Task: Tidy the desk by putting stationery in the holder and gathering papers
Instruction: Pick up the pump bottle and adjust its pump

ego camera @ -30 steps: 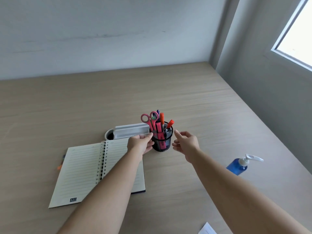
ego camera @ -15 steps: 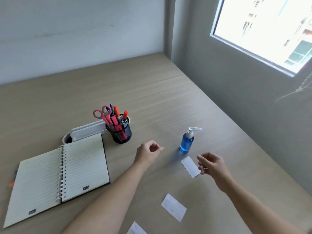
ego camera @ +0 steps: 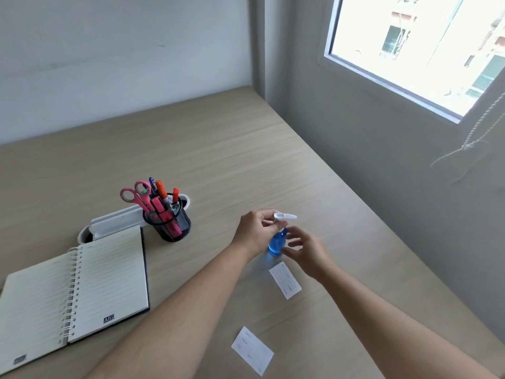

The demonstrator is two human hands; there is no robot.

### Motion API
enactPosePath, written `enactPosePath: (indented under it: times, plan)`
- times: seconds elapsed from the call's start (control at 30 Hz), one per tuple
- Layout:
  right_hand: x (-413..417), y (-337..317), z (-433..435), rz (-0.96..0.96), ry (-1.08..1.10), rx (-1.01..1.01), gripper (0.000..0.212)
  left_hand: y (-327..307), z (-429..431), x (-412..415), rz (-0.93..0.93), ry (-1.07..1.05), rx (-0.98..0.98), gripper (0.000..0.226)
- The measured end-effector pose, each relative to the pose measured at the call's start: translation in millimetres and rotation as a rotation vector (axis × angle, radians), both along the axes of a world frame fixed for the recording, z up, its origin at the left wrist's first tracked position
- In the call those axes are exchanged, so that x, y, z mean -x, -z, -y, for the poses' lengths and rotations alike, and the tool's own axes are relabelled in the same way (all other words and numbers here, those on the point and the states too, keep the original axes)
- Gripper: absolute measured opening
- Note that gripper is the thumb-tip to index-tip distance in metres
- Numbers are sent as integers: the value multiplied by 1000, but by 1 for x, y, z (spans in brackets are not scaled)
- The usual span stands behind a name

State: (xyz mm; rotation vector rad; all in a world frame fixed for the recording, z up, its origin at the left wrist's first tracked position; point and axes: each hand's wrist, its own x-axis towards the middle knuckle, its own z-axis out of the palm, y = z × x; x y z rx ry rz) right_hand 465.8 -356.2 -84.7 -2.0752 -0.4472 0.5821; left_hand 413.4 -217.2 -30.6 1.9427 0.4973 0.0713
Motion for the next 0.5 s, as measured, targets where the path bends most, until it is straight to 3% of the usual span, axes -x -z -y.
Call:
enactPosePath:
  times: [0.5]
  plan:
    - [-39, -16, -118, 39, -139, -50, 31, -9, -99, -21, 88, -323, 24, 16]
